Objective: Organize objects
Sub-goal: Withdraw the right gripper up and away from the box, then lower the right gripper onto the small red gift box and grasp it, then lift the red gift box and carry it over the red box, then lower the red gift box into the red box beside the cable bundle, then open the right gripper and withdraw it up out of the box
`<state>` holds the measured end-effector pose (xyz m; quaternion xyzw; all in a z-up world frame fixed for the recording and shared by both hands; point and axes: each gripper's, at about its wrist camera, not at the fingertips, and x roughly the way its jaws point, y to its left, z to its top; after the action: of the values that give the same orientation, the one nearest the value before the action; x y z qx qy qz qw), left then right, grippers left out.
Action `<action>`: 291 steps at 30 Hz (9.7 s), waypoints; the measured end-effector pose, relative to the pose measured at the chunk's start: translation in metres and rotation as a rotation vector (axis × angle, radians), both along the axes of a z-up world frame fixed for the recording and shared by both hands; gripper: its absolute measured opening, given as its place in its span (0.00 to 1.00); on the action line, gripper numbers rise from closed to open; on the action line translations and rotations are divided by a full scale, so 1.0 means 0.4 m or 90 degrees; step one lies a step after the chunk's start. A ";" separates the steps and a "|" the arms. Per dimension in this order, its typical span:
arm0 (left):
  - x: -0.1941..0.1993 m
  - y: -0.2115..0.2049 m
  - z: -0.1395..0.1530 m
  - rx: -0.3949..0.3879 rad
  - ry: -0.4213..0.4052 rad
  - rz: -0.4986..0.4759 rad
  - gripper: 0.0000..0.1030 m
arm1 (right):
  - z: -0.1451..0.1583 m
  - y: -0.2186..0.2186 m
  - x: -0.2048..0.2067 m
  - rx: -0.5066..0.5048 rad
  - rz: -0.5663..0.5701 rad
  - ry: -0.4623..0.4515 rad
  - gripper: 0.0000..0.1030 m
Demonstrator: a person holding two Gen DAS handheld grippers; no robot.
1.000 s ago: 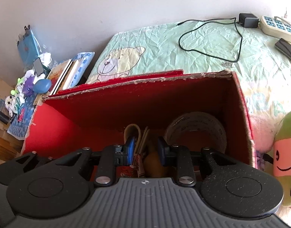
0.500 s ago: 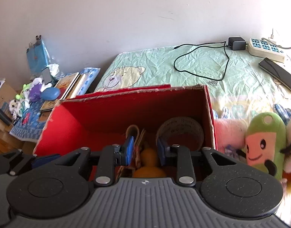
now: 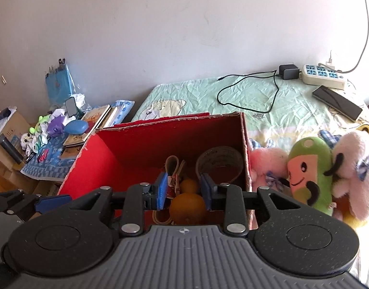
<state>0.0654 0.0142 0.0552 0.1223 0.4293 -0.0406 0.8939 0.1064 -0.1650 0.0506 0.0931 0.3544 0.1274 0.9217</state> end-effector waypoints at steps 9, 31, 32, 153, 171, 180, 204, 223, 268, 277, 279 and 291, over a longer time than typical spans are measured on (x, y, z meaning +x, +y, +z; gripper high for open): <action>-0.071 -0.031 0.008 0.019 -0.005 0.014 0.76 | 0.018 -0.016 -0.092 -0.029 0.030 -0.015 0.47; -0.159 -0.022 -0.094 0.036 0.081 0.054 0.76 | -0.085 -0.032 -0.163 0.041 0.052 0.116 0.40; -0.159 -0.020 -0.098 0.038 0.084 0.055 0.76 | -0.091 -0.031 -0.162 0.045 0.055 0.124 0.38; -0.089 -0.205 0.059 -0.176 0.132 -0.501 0.77 | 0.118 -0.165 -0.210 0.051 -0.256 0.175 0.48; 0.027 -0.057 0.124 -0.179 0.035 -0.314 0.77 | 0.169 -0.012 -0.042 0.045 -0.097 0.071 0.48; 0.083 0.062 0.098 -0.161 0.015 -0.219 0.77 | 0.133 0.095 0.056 0.070 -0.005 0.078 0.48; 0.197 0.168 -0.116 -0.139 0.121 -0.052 0.77 | -0.080 0.224 0.233 0.066 0.210 0.219 0.47; 0.261 0.132 -0.180 -0.099 0.199 -0.016 0.77 | -0.153 0.224 0.298 0.061 0.220 0.304 0.47; 0.227 0.138 -0.099 -0.052 0.116 0.024 0.86 | -0.107 0.196 0.259 0.075 0.133 0.246 0.39; 0.177 0.146 -0.052 -0.056 0.081 0.016 0.89 | -0.046 0.191 0.183 0.031 0.086 0.191 0.40; 0.164 0.147 -0.042 -0.058 0.076 0.014 0.89 | -0.036 0.192 0.165 0.021 0.075 0.177 0.41; 0.071 0.149 0.010 -0.081 0.048 -0.015 0.90 | 0.019 0.169 0.050 0.016 0.000 0.116 0.47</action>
<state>0.0939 0.0736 0.0591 0.0685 0.4578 -0.0833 0.8825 0.1263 -0.0975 0.0582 0.1159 0.4348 0.1227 0.8846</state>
